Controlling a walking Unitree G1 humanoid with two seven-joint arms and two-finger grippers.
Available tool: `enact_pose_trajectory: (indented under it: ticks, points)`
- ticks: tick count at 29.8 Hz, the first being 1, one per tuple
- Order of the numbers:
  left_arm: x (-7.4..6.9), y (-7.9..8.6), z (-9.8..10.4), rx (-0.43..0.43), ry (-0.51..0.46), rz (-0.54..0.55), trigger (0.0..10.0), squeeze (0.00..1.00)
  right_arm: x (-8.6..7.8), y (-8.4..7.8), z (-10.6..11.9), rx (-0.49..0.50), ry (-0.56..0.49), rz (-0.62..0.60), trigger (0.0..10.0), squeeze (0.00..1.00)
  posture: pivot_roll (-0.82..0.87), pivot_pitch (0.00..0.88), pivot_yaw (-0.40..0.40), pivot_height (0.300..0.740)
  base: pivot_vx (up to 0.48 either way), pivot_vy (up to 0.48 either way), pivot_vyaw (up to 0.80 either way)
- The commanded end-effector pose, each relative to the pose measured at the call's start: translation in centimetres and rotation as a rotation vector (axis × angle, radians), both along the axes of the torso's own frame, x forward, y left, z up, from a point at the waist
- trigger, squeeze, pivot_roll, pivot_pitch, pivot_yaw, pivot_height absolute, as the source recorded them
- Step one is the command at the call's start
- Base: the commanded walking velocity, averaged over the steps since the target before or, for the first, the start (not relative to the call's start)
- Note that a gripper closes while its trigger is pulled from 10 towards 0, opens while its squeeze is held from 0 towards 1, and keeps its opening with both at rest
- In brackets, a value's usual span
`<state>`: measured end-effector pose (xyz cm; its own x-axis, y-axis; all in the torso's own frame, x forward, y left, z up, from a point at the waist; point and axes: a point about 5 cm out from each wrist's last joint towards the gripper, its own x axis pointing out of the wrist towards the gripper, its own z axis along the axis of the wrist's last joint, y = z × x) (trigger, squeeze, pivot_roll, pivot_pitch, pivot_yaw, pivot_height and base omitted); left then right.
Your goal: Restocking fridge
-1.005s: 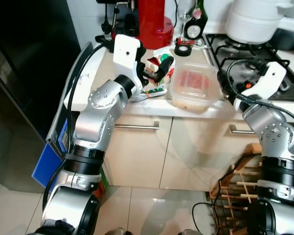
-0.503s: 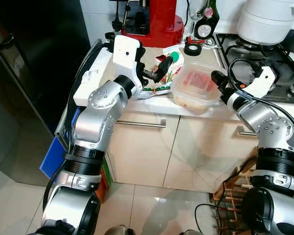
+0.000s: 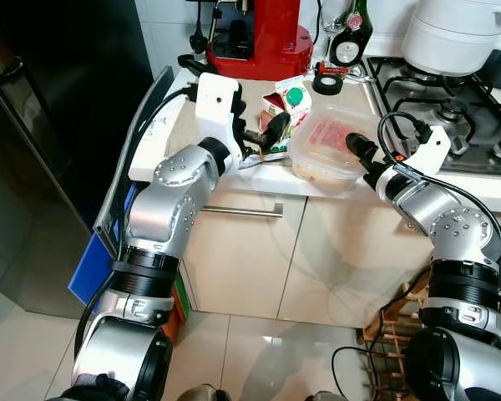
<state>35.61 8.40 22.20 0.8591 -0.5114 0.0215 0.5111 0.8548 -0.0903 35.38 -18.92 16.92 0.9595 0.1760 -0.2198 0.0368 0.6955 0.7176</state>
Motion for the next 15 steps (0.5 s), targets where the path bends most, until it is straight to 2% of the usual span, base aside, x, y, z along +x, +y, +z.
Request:
enact_pose_trajectory:
  ticks: [1, 6, 8, 10, 13, 15]
  points:
    - [0.22, 0.08, 0.0, 0.003, 0.03, 0.008, 10.0, 0.0, -0.27, 0.36, -0.89, 0.008, 0.045, 0.0, 0.0, 0.0, -0.12, 0.0, 0.009, 0.74, 0.0, 0.0, 0.0]
    - [0.23, 0.05, -0.14, -0.004, 0.058, 0.001, 10.0, 0.0, -0.42, 0.36, -1.09, 0.002, 0.045, -0.014, 0.0, 0.0, -0.12, 0.0, 0.012, 0.74, 0.0, 0.0, 0.0]
    - [0.26, 0.02, -0.12, -0.006, 0.064, -0.001, 10.0, 0.0, -0.49, 0.06, -1.23, -0.061, 0.034, -0.033, 0.0, 0.0, -0.11, 0.0, 0.013, 0.74, 0.0, 0.0, 0.0]
    - [0.27, 0.02, -0.1, -0.008, 0.068, -0.002, 10.0, 0.0, -0.53, 0.16, -1.08, -0.031, 0.01, -0.03, 0.0, 0.0, -0.12, 0.0, 0.013, 0.74, 0.0, 0.0, 0.0]
    - [0.28, 0.0, -0.14, -0.001, 0.073, -0.002, 10.0, 0.0, -0.54, 0.17, -0.97, -0.088, 0.01, -0.036, 0.0, 0.0, -0.12, 0.0, 0.013, 0.74, 0.0, 0.0, 0.0]
    - [0.28, -0.02, -0.23, 0.002, 0.078, -0.002, 10.0, 0.0, -0.5, 0.01, -1.05, -0.09, 0.016, -0.054, 0.0, 0.0, -0.12, 0.0, 0.012, 0.74, 0.0, 0.0, 0.0]
